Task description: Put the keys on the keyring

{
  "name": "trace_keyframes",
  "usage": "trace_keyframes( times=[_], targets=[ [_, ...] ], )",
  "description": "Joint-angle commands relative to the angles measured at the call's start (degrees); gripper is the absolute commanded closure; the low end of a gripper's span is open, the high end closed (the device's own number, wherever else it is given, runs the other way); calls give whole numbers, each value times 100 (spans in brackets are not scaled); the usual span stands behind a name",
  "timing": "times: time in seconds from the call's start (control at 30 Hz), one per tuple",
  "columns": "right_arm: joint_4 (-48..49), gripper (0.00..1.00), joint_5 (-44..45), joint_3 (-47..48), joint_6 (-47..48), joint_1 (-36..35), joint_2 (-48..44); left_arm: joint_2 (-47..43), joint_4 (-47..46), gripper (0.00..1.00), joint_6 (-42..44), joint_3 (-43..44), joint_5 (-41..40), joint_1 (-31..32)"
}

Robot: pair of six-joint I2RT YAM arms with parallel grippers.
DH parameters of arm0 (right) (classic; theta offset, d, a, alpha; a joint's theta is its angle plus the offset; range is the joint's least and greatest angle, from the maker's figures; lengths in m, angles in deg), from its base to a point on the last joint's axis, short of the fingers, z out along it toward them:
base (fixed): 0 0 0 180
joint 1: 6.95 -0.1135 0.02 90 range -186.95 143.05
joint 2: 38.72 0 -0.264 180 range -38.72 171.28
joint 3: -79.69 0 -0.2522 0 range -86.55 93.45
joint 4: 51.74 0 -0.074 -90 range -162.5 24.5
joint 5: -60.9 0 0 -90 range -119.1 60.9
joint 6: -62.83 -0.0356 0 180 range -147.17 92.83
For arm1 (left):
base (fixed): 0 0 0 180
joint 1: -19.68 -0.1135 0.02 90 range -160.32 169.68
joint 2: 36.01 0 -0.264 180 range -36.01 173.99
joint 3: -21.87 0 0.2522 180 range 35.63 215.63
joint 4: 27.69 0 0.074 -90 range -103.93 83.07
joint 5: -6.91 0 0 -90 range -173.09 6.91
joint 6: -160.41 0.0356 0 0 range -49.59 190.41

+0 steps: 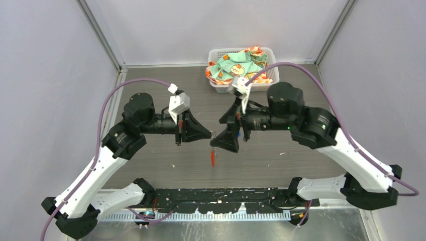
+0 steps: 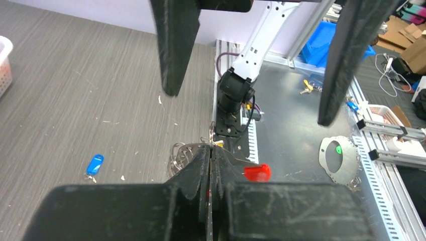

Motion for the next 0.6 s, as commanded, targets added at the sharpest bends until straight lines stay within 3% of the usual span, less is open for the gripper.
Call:
trace_keyframes(
  times=[0.0,0.13,0.2,0.33,0.37,0.5,0.57],
  targets=[
    [942,0,987,-798,-217,24,-791,-77,-726,100,-530,156,-25,-125],
    [1378,2,1058,-1686,-249,27,-1223,-22,-759,100,-594,275,29,-133],
    [1449,14,871,-1826,-165,24,-1184,-4,-784,100,-566,308,21,-141],
    [1357,58,663,-1741,-42,21,-896,-14,-758,100,-559,364,33,-167],
    [1395,62,670,-1752,-41,24,-877,-23,-747,100,-551,374,50,-164],
    [1682,65,776,-1931,-72,23,-919,-59,-707,100,-524,389,95,-163],
    [1705,60,728,-1938,-103,24,-887,-72,-702,100,-515,385,64,-166]
  ],
)
